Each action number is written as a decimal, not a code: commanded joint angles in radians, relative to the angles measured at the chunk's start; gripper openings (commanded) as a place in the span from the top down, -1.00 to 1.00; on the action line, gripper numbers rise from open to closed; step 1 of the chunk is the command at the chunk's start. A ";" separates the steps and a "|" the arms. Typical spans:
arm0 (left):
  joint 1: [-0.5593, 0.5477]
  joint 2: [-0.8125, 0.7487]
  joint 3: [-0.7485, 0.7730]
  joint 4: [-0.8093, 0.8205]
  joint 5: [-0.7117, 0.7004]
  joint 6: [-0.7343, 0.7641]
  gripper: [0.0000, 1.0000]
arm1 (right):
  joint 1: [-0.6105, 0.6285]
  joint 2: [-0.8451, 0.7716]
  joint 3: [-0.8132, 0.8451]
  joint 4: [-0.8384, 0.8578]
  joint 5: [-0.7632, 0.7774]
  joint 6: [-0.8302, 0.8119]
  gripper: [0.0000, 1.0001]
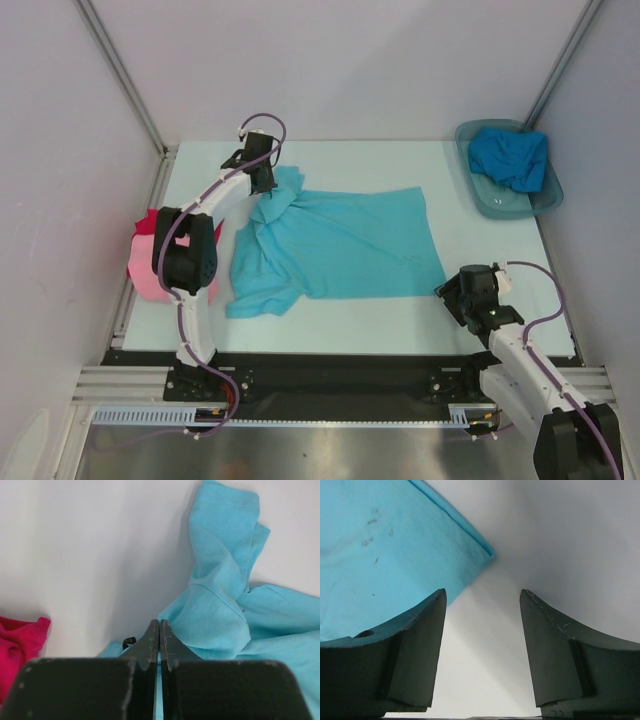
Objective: Fold and stack the t-shirts
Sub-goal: Flatten the tshirt out
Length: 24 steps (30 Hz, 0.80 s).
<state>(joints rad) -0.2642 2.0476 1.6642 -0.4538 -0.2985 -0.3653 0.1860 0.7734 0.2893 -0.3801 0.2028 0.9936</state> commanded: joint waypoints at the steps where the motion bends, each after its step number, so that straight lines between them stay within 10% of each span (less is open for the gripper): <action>1: 0.005 -0.069 -0.012 0.032 0.015 0.002 0.99 | -0.029 0.015 0.004 -0.004 0.046 0.004 -0.29; 10: 0.005 -0.099 -0.044 0.040 0.016 0.002 0.99 | -0.076 0.171 -0.001 0.193 -0.054 -0.001 -0.08; 14: 0.005 -0.115 -0.050 0.041 0.016 0.008 0.99 | -0.077 0.175 0.001 0.216 -0.072 0.008 1.00; 24: 0.005 -0.113 -0.046 0.040 0.004 0.020 0.99 | -0.085 0.115 -0.012 0.175 -0.051 0.025 1.00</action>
<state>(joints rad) -0.2642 1.9842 1.6157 -0.4397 -0.2821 -0.3645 0.1062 0.9234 0.2821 -0.1928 0.1314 1.0027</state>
